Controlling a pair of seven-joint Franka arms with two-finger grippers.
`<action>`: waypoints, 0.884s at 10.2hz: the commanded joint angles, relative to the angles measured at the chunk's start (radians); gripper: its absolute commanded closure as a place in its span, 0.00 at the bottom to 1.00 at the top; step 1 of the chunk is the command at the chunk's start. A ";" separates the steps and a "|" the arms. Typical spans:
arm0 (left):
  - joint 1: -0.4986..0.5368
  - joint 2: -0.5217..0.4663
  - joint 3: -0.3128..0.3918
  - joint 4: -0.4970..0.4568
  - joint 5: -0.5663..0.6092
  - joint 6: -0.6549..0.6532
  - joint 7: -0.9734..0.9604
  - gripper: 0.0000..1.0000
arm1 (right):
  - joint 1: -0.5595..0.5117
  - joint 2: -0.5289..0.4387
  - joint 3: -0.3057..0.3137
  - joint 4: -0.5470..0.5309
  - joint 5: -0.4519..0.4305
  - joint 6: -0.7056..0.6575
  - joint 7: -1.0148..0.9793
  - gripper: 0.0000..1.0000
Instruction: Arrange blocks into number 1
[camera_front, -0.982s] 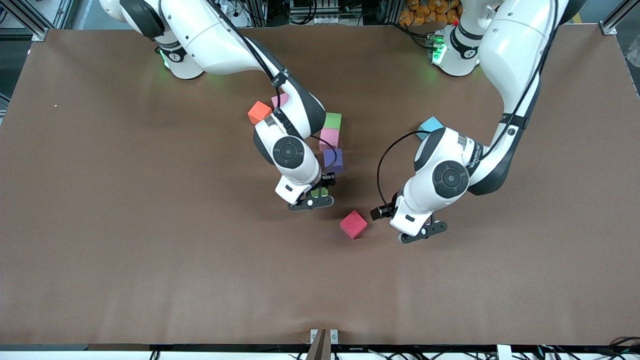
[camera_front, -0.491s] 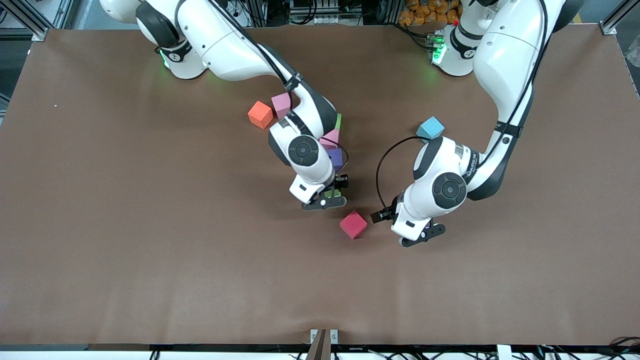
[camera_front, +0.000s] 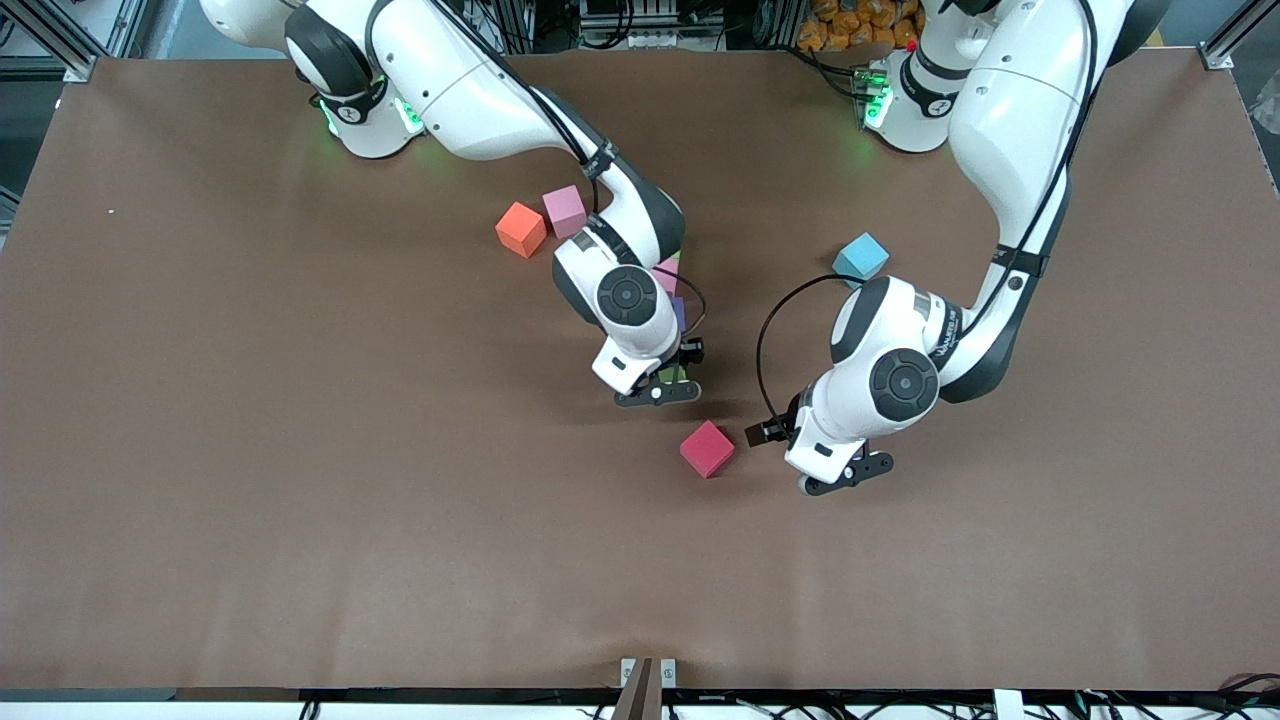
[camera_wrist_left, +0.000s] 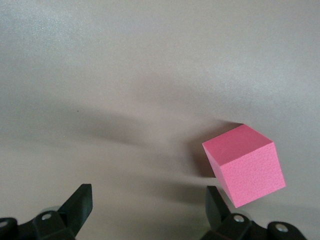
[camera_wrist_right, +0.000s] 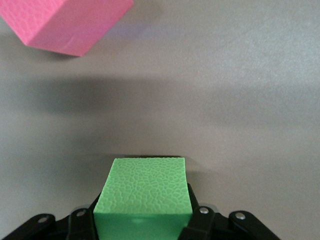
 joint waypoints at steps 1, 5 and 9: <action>-0.008 0.011 0.010 0.015 -0.029 -0.001 0.033 0.00 | 0.016 0.009 -0.005 -0.026 -0.003 -0.038 0.026 0.98; -0.009 0.020 0.010 0.015 -0.024 -0.001 0.051 0.00 | 0.016 0.008 -0.012 -0.038 -0.006 -0.074 0.030 0.27; -0.006 0.020 0.010 0.015 -0.029 -0.001 0.090 0.00 | 0.002 -0.015 -0.012 -0.044 -0.051 -0.075 0.043 0.00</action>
